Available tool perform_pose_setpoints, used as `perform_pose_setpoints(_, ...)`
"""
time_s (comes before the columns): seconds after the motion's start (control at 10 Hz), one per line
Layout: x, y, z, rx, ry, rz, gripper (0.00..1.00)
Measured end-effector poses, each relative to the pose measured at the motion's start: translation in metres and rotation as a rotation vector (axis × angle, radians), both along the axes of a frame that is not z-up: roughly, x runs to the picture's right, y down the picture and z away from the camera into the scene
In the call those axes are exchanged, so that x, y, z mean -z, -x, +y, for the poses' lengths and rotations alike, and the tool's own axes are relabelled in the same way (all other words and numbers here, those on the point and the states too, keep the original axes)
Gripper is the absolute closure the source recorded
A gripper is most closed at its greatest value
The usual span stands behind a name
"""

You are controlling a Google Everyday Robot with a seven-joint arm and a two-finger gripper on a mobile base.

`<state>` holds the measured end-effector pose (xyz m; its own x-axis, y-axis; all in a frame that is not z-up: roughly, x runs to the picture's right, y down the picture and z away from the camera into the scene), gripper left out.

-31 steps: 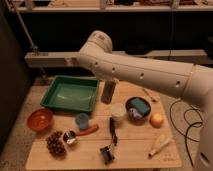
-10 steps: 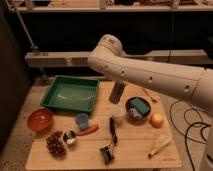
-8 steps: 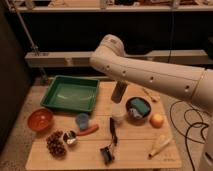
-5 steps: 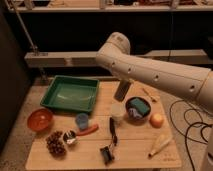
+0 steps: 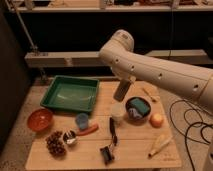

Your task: Place eraser in paper cup

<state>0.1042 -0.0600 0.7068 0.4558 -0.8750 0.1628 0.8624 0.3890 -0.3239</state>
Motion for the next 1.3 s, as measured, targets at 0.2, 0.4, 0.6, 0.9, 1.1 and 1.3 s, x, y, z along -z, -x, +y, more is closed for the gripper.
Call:
perform_pose_setpoints(0.2, 0.002, 0.000, 0.004, 0.002, 0.005, -0.010, 0.81)
perform_pose_setpoints(0.4, 0.004, 0.004, 0.006, 0.013, 0.008, -0.017, 0.81)
perform_pose_setpoints(0.6, 0.002, 0.003, 0.011, 0.020, 0.015, -0.013, 0.81)
perform_pose_setpoints(0.9, -0.005, 0.001, 0.019, 0.026, 0.028, 0.005, 0.81)
perform_pose_setpoints(1.1, -0.009, 0.004, 0.022, 0.029, 0.031, 0.007, 0.81)
perform_pose_setpoints(1.3, -0.013, 0.009, 0.024, 0.032, 0.031, 0.002, 0.81)
